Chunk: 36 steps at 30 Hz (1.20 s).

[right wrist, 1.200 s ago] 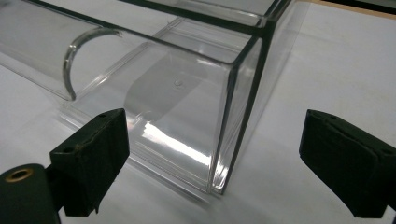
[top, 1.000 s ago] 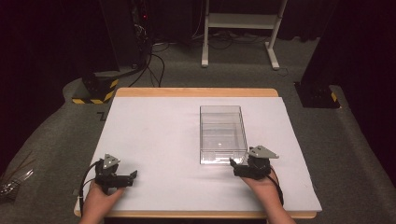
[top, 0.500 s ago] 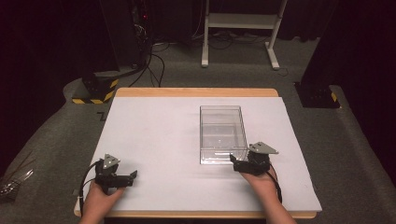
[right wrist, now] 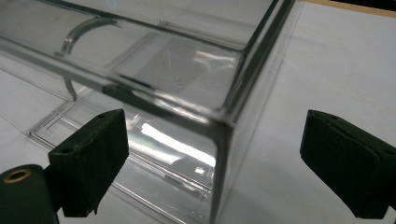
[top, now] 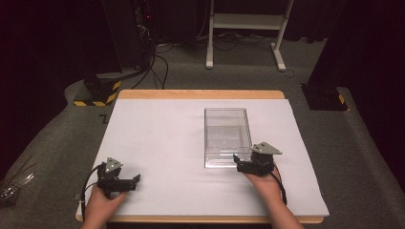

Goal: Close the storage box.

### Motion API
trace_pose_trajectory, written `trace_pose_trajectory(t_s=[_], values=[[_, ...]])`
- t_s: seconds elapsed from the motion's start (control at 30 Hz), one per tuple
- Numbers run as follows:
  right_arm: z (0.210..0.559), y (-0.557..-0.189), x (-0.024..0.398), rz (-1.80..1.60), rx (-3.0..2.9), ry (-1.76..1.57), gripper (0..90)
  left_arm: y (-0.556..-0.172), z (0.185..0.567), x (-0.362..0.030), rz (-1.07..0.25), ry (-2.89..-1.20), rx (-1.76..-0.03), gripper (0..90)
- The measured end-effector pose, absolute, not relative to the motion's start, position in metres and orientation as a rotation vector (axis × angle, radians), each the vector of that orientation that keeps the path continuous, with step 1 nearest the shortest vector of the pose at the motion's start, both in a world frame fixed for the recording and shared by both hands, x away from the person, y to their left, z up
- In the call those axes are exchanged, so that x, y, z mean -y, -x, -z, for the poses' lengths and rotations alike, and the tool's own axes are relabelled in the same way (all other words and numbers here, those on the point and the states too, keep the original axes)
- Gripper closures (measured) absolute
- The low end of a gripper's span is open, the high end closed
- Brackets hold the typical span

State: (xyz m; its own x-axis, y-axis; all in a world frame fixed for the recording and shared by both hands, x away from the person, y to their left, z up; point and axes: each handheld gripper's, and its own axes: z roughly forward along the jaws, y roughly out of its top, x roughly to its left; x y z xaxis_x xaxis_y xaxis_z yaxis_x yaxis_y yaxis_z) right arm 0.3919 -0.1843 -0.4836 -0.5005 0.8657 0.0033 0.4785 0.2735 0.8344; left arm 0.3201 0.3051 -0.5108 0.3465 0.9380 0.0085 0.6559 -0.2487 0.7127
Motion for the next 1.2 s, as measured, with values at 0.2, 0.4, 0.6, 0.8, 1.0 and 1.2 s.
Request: trace_pose_trajectory(t_s=[0.2,0.4,0.6,0.8,1.0,1.2], values=[[0.484,-0.392,0.184,-1.128,-2.09,-1.205,8.1,-0.32,0.511,-0.305,-0.59,-1.996,-1.386,0.7],[0.482,-0.389,0.182,-1.132,-2.08,-1.208,8.8,-0.32,0.511,-0.305,-0.59,-1.997,-1.386,0.7],[0.48,-0.386,0.183,-1.136,-2.084,-1.197,8.8,-0.32,0.511,-0.305,-0.59,-1.997,-1.387,0.6],[0.478,-0.382,0.187,-1.147,-2.081,-1.188,8.8,-0.32,0.511,-0.305,-0.589,-1.999,-1.387,0.6],[0.476,-0.376,0.191,-1.154,-2.081,-1.184,8.8,-0.32,0.511,-0.305,-0.591,-1.998,-1.387,0.6],[0.474,-0.367,0.197,-1.167,-2.078,-1.175,8.9,-0.32,0.511,-0.305,-0.59,-1.999,-1.387,0.6]])
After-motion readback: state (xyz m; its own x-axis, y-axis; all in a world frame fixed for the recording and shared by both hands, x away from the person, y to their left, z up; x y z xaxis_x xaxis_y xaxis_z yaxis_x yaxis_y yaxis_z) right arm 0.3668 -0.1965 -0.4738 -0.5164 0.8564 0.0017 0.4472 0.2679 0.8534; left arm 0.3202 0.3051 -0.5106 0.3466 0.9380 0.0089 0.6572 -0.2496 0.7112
